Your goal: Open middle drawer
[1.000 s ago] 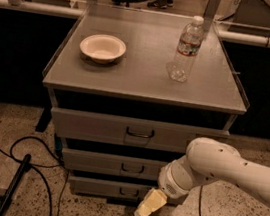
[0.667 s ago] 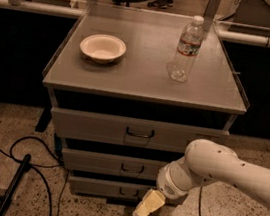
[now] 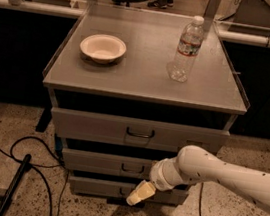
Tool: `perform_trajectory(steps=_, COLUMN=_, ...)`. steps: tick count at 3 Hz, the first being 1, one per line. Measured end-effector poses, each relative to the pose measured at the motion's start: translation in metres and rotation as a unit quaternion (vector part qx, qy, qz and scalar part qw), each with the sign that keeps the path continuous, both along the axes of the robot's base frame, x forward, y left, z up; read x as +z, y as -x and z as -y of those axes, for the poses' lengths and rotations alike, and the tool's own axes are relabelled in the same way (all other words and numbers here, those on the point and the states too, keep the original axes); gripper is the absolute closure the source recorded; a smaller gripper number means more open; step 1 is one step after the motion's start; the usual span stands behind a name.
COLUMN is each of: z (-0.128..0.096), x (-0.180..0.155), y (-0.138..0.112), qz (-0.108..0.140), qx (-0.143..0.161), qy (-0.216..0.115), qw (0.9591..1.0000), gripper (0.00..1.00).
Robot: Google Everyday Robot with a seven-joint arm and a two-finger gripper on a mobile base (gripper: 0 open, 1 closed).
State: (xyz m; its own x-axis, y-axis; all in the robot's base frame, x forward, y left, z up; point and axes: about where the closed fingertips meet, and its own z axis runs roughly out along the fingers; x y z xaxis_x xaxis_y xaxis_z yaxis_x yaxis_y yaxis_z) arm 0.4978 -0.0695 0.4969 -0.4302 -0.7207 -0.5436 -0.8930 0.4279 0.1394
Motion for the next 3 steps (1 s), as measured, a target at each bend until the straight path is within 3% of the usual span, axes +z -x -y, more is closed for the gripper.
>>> perform_trajectory(steps=2, z=-0.003, x=-0.002, y=0.0, qz=0.007, qx=-0.002, qy=0.0, qw=1.0, gripper=0.0)
perform_trajectory(steps=3, z=-0.015, x=-0.017, y=-0.016, qz=0.01, qx=-0.016, qy=-0.01, qw=0.9998, gripper=0.0)
